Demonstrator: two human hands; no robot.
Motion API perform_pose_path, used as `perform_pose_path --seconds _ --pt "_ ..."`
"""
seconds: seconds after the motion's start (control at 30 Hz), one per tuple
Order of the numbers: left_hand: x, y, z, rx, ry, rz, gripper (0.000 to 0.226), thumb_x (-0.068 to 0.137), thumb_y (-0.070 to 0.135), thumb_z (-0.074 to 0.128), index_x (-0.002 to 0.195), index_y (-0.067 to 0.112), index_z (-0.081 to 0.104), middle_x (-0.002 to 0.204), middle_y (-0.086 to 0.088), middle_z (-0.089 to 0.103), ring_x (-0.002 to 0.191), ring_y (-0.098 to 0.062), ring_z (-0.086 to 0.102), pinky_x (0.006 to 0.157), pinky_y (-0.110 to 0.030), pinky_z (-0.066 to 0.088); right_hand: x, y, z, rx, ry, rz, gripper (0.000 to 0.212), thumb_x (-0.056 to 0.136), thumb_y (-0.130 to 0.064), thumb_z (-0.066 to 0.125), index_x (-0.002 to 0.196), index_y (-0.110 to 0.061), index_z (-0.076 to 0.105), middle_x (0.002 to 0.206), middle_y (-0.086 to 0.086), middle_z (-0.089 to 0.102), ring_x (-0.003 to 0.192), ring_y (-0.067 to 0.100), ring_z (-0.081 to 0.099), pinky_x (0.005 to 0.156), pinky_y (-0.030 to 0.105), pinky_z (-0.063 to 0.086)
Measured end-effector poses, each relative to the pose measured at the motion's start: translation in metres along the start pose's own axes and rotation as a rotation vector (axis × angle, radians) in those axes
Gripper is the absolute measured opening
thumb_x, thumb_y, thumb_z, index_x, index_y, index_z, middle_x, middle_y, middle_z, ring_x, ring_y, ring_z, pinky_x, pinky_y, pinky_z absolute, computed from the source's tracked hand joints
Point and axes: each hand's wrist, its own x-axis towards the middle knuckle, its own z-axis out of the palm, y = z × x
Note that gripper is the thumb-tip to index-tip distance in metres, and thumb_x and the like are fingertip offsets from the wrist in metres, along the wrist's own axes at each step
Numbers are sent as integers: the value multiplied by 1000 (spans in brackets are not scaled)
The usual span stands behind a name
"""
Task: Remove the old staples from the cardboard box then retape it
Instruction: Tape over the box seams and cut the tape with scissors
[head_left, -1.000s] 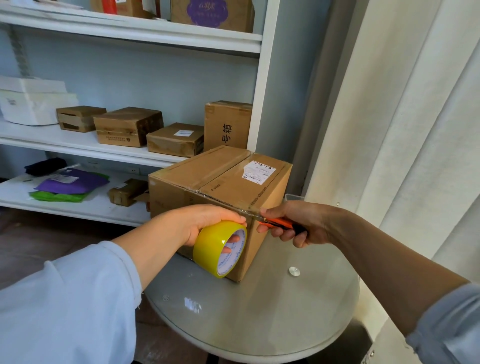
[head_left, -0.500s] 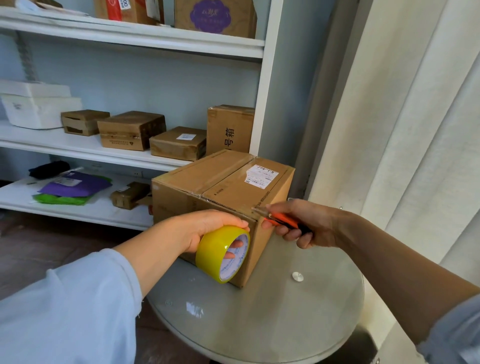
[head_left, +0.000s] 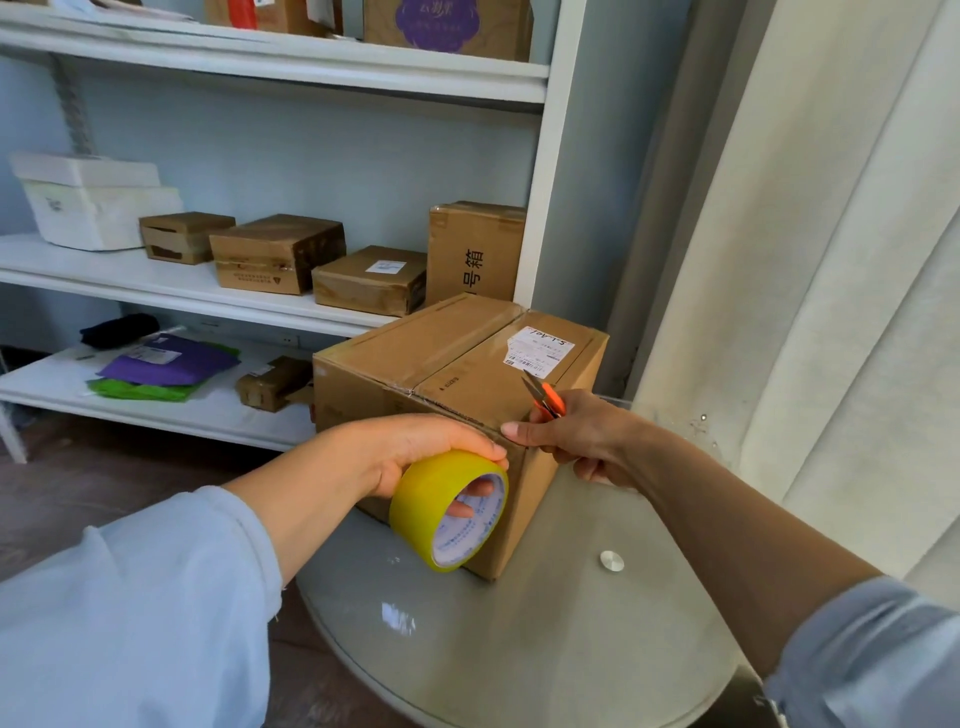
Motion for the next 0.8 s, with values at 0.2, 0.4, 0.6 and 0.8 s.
perform_pose_path --seconds 0.2,0.4,0.6,0.8 --pt "-1 2 -2 34 -25 6 9 87 19 63 81 13 65 75 -8 66 66 -12 65 56 -27 56 2 -3 -3 -33 -30 6 38 74 -37 79 75 -18 47 62 0 42 52 11 33 38 21 27" --pt "-2 1 0 68 0 33 7 86 19 65 84 12 66 73 -9 67 65 -12 66 56 -28 57 1 -3 -2 -23 -40 -4 36 76 -35 78 74 -17 46 60 0 41 50 10 32 38 20 26" --pt "-3 -2 11 98 101 96 14 81 27 71 84 13 68 80 -10 67 74 -18 65 54 -31 57 1 -2 -3 -22 -34 -19 36 77 -35 77 73 -16 47 59 0 39 49 10 31 39 21 25" --pt "-5 3 13 129 125 63 6 83 16 71 83 10 67 78 -13 63 76 -21 62 53 -33 58 -1 -4 -4 -55 -51 -7 37 78 -35 77 70 -17 45 55 -2 38 45 9 29 38 19 24"
